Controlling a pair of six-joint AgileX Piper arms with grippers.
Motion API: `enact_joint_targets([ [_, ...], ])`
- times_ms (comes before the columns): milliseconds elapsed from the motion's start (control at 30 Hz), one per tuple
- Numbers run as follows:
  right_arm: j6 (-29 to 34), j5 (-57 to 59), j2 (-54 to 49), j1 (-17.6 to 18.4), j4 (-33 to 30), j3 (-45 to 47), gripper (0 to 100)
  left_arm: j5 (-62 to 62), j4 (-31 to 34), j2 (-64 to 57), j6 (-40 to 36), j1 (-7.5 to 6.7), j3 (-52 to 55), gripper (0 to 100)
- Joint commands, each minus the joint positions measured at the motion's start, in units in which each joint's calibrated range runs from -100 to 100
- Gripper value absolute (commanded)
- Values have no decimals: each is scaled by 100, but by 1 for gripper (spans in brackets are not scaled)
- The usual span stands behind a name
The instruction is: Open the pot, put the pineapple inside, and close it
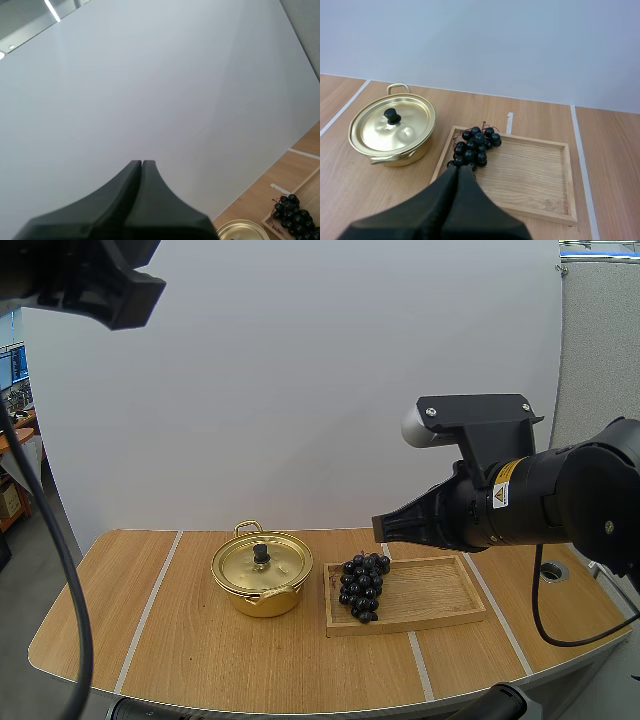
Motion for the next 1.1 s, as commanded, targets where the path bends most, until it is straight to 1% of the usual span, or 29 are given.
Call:
enact_joint_targets([
  [0, 284, -105, -60, -282, -213, 4, 0, 56, -403, -718, -120, 117, 639, 0],
  [100, 391, -162, -60, -380, -373, 4, 0, 56, -456, -1196, -120, 117, 1211, 0],
  [233, 705, -220, -60, -500, -623, 4, 0, 56, -466, -1705, -186, 117, 1957, 0],
  [400, 959, -420, -143, -598, -889, 4, 0, -1040, -466, -2325, -470, 117, 2984, 0],
  [567, 939, -522, -620, -598, -994, 4, 0, -2562, -466, -2840, -865, 152, 3924, 0],
  [667, 931, -787, -1190, -598, -1141, 4, 0, -3246, -466, -2980, -1302, 257, 4253, 0],
  [833, 931, -1828, -2182, -598, -1232, 4, 0, -4027, -466, -3007, -2040, 415, 4674, 0],
  [867, 931, -1992, -2188, -606, -1232, 4, 0, -4167, -466, -3007, -2178, 444, 4773, 0],
  [967, 931, -1968, -2188, -606, -1362, -102, 0, -4946, -466, -3007, -2636, 487, 5145, 0],
  [1067, 942, -2280, -2188, -632, -1401, 105, 0, -5648, -466, -3007, -2705, 486, 5592, 0],
])
